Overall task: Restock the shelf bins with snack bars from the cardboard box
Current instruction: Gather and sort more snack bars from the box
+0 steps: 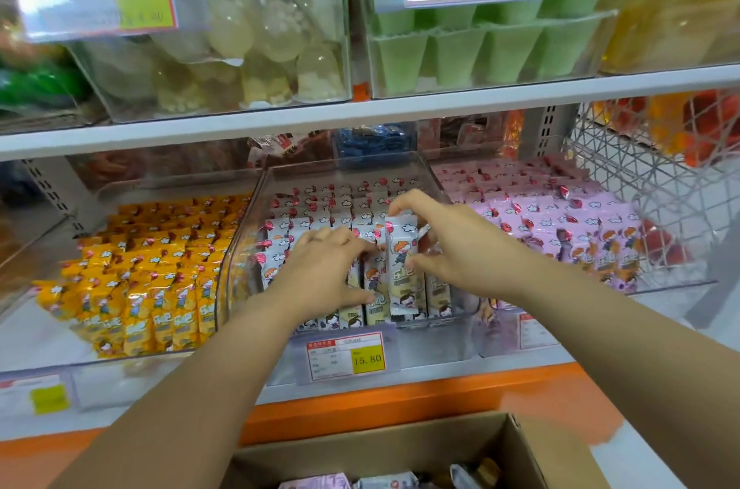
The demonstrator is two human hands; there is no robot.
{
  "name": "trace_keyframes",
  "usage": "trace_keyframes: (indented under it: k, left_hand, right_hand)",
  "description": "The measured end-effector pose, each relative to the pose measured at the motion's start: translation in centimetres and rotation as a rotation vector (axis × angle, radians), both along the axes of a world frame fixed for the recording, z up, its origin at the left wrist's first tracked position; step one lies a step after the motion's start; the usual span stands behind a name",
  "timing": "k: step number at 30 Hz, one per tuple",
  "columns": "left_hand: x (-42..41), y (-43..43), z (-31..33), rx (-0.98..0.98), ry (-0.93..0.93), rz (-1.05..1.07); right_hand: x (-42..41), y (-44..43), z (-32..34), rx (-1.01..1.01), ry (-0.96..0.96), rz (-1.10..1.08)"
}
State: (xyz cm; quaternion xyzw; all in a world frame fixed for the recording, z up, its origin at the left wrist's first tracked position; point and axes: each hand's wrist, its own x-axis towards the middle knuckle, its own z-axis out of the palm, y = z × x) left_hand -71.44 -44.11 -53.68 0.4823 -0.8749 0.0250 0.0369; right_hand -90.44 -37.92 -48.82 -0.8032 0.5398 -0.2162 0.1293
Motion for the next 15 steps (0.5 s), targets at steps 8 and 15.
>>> trace_keyframes:
  k: [8,15]
  left_hand:
    - [0.8,0.4,-0.5,0.041,0.112,-0.013]
    - [1.2,0.9,0.1,0.088,0.166,0.018]
  right_hand:
    - [1.5,-1.4,-0.5,0.006,0.094,-0.051]
    - [1.9,-1.9,-0.5,-0.013,0.145,-0.110]
